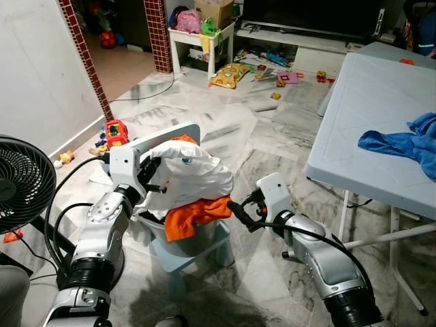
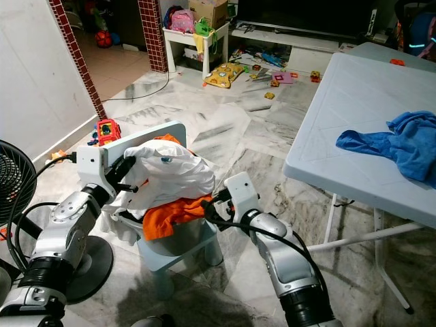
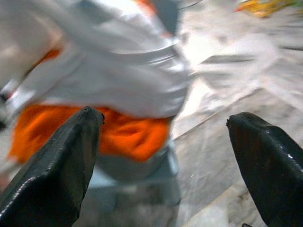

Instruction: Hang hanger

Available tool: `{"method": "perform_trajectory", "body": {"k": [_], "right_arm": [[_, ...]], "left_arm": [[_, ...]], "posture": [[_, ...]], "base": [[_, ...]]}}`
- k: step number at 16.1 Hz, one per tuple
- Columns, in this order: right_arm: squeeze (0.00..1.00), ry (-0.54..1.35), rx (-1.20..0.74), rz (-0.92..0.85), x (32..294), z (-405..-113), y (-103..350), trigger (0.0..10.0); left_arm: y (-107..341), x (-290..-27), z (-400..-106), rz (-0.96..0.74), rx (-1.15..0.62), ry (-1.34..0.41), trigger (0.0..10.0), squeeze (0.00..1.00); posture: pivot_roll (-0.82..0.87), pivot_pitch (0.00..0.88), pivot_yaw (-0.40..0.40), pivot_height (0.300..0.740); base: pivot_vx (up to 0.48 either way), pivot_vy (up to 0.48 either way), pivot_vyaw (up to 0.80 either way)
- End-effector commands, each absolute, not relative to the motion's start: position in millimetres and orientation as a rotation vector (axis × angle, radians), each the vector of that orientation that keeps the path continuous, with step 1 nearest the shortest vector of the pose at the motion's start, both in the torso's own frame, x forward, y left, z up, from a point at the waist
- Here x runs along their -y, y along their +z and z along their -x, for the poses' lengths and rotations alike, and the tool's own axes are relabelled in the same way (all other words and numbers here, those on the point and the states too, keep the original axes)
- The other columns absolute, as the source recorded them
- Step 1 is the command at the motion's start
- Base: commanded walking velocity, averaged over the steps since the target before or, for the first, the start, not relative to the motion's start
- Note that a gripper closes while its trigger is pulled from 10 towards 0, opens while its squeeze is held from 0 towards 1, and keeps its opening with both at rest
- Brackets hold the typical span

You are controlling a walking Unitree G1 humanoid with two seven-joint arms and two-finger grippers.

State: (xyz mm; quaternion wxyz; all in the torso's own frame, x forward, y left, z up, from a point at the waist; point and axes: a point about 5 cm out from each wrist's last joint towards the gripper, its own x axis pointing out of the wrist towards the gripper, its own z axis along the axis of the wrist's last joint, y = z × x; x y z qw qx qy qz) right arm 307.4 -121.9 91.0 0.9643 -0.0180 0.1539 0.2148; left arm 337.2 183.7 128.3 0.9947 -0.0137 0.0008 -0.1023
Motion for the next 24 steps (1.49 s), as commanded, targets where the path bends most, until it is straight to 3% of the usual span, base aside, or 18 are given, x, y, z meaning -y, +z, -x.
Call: {"method": "perform_trajectory", "body": {"k": [1,6,8,9,11,12,17,24], "right_arm": [[0.0,0.322,-0.233,-0.022,134,-319,102,10.0],[0.0,0.24,-0.183,-0.097,147,-327,110,10.0],[0.0,0.147,-0.131,0.038,155,-331,108,10.0],[0.0,0.133,-0.185,-0.006,158,-331,104,10.0],[0.0,0.077,-0.164,-0.11,167,-330,111,10.0],[0.0,0.076,-0.127,-0.109,170,-328,116,10.0],[0.0,-0.012,-0.107,-0.155,185,-322,115,10.0],[0.0,0.037,-0.087,-0.135,166,-327,124,10.0]], "left_arm": [[144,-181,-335,-0.018,0.08,-0.169,0.0,0.0],[159,-169,-324,0.047,0.164,-0.136,0.0,0.0],[158,-159,-318,0.073,0.159,-0.122,0.0,0.0],[159,-151,-313,0.063,0.175,-0.136,1.1,0.0],[155,-141,-306,0.089,0.16,-0.137,8.2,0.0],[149,-138,-305,0.098,0.139,-0.134,10.0,0.0],[133,-134,-297,0.075,0.087,-0.141,10.0,0.0],[137,-123,-303,0.116,0.076,-0.19,10.0,0.0]], "posture": [[-0.07,0.0,0.039,0.74],[-0.05,0.0,0.019,0.74],[-0.05,0.0,0.0,0.74],[-0.06,0.0,-0.012,0.74],[-0.09,0.0,-0.013,0.74],[-0.1,0.0,-0.011,0.74],[-0.11,0.0,0.018,0.74],[-0.14,0.0,0.013,0.74]], "base": [[0.0,0.0,0.0],[0.0,0.0,0.0],[0.0,0.0,0.0],[0.0,0.0,0.0],[0.0,0.0,0.0],[0.0,0.0,0.0],[0.0,0.0,-0.16],[0.0,0.0,-0.69]]}}
